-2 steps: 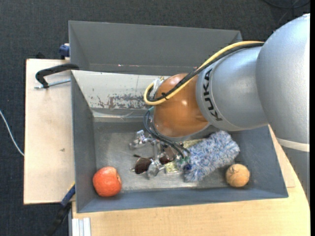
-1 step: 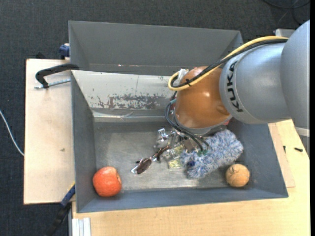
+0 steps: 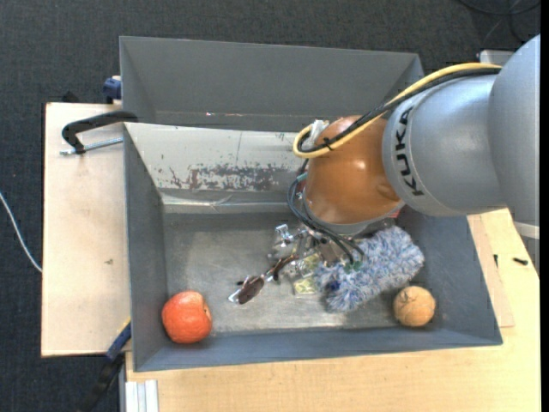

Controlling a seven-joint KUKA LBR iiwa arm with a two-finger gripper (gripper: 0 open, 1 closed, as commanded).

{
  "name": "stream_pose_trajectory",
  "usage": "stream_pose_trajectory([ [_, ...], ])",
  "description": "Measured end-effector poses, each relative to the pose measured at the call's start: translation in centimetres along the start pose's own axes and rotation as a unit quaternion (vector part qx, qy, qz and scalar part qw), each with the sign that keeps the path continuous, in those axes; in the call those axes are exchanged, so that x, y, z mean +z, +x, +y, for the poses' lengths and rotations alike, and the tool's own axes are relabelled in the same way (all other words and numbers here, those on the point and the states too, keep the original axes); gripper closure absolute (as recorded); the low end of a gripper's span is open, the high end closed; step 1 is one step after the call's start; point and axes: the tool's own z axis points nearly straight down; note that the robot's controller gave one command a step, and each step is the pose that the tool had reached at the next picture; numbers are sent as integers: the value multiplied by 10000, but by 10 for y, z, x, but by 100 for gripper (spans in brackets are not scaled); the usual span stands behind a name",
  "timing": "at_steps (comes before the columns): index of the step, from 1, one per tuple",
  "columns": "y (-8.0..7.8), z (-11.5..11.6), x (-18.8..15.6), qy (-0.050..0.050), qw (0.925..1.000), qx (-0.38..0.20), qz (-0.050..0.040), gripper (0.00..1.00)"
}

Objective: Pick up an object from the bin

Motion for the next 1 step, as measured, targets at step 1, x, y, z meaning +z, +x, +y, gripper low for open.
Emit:
stream_pose_trajectory([
  [1,1,0,-2,-2,10000,-13,10,100],
])
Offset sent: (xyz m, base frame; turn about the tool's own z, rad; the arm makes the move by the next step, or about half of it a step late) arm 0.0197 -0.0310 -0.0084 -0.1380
